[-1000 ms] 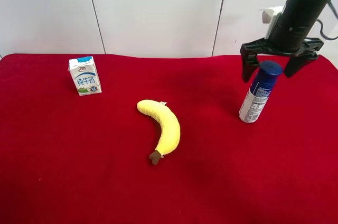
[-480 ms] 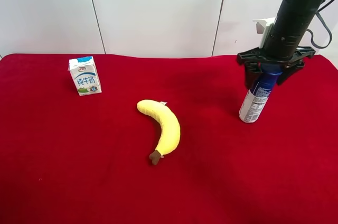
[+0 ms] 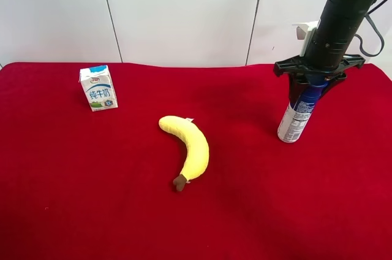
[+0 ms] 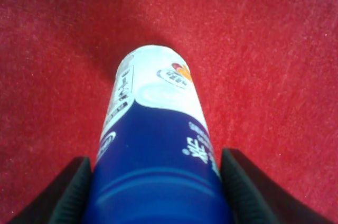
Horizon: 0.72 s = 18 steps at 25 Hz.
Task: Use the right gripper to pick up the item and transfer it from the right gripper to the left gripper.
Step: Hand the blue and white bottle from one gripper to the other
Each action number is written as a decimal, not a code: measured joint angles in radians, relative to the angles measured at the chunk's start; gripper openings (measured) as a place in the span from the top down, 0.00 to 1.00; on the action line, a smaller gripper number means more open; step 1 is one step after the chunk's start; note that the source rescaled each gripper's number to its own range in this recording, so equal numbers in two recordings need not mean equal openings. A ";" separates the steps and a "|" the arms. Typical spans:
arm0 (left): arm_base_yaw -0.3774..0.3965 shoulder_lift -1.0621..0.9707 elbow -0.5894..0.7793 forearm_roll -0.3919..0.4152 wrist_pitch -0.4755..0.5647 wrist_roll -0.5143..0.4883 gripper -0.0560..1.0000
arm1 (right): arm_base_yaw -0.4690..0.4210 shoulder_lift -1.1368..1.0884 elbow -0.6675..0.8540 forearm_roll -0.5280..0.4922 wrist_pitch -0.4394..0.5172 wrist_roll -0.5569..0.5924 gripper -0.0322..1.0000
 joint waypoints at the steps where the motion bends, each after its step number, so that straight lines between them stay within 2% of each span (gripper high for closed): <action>1: 0.000 0.000 0.000 0.000 0.000 0.000 0.00 | 0.000 -0.005 0.000 0.000 0.009 0.000 0.96; 11: 0.000 0.000 0.000 0.000 0.000 0.000 0.00 | 0.006 -0.215 0.000 0.053 0.045 -0.012 0.96; 18: 0.000 0.000 0.000 0.000 0.000 0.000 0.00 | 0.101 -0.314 0.000 0.061 0.057 -0.047 0.96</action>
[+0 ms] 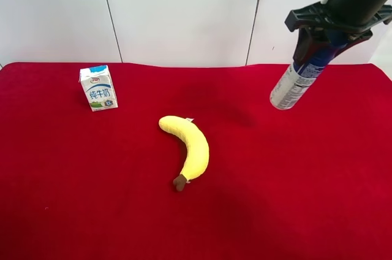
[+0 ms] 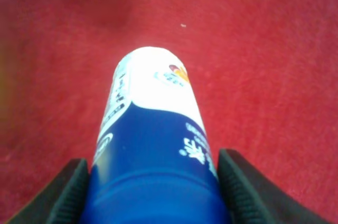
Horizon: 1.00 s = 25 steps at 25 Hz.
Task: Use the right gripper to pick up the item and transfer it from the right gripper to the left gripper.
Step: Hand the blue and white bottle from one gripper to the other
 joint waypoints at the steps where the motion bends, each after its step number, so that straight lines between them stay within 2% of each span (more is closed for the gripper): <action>1: 0.000 0.000 0.000 0.000 0.000 0.000 0.00 | 0.013 -0.008 0.000 0.005 0.004 -0.008 0.96; 5: 0.000 0.000 0.000 0.000 0.000 0.000 0.00 | 0.054 -0.040 0.000 0.027 0.007 -0.047 0.96; 12: 0.000 0.000 0.000 0.000 0.000 0.001 0.00 | 0.111 -0.060 0.000 0.140 0.007 -0.131 0.96; 16: 0.000 0.000 0.000 -0.004 0.000 0.011 0.00 | 0.170 -0.061 0.000 0.170 0.007 -0.148 0.96; 21: -0.003 0.092 -0.011 -0.099 0.012 0.137 0.00 | 0.247 -0.061 0.000 0.196 -0.002 -0.182 0.96; 25: -0.059 0.203 -0.063 -0.194 0.013 0.211 0.00 | 0.287 -0.061 0.000 0.244 -0.025 -0.212 0.96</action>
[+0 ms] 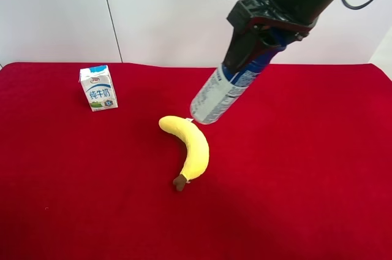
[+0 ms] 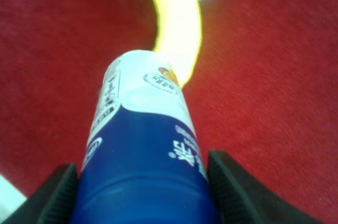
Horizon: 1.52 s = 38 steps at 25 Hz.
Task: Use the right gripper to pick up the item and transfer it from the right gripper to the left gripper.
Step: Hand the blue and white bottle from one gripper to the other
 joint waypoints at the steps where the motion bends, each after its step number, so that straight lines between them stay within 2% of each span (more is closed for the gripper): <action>1: -0.020 0.028 -0.017 -0.006 0.003 0.009 0.00 | 0.000 0.000 0.000 0.000 0.000 0.000 0.96; 6: -0.165 0.154 -0.093 -0.002 0.027 0.028 0.00 | 0.004 0.000 0.000 0.114 -0.015 -0.052 0.96; 13: -0.333 0.297 -0.159 0.007 0.043 0.038 0.00 | 0.004 0.000 0.000 0.201 -0.015 -0.084 0.96; 18: -0.518 0.440 -0.202 0.049 0.042 0.040 0.00 | 0.004 0.000 0.000 0.265 -0.018 -0.098 0.96; 25: -0.705 0.630 -0.310 0.082 -0.031 0.041 0.00 | 0.004 0.000 0.000 0.341 -0.021 -0.147 0.96; 26: -0.705 0.630 -0.310 0.082 -0.031 0.041 0.00 | 0.004 0.000 0.000 0.352 -0.021 -0.156 0.96; 33: -0.870 0.807 -0.388 0.169 -0.077 0.046 0.00 | 0.004 0.000 0.000 0.406 -0.013 -0.207 0.96; 38: -0.892 0.880 -0.391 0.188 -0.145 0.048 0.00 | 0.004 0.000 0.000 0.424 0.015 -0.228 0.96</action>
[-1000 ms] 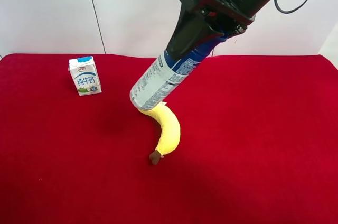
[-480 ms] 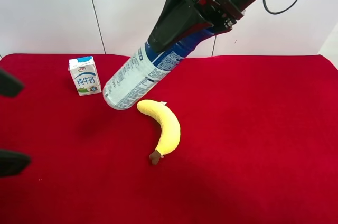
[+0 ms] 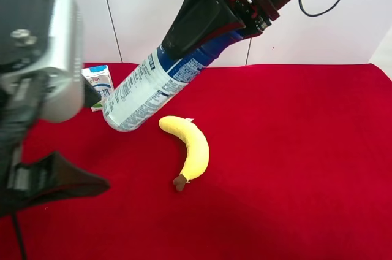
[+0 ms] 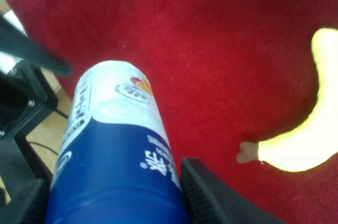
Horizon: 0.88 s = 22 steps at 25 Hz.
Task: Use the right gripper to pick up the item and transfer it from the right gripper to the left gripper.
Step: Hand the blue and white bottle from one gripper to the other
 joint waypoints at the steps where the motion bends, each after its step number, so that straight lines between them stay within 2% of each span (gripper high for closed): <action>1: 0.000 0.010 -0.001 0.004 -0.017 0.000 0.00 | 0.000 0.000 0.000 0.000 0.007 -0.002 0.96; 11: 0.000 0.074 -0.006 0.005 -0.151 0.000 0.00 | 0.000 0.000 0.000 0.043 0.021 -0.025 0.96; 15: 0.000 0.100 -0.024 -0.026 -0.179 0.001 0.01 | 0.000 0.000 0.000 0.055 0.021 -0.028 0.96; 18: 0.000 0.104 -0.053 -0.031 -0.190 0.001 0.12 | 0.000 0.000 0.000 0.055 0.021 -0.028 0.96; 22: 0.000 0.104 -0.058 -0.030 -0.196 0.001 0.34 | 0.000 0.000 0.000 0.055 0.024 -0.029 0.96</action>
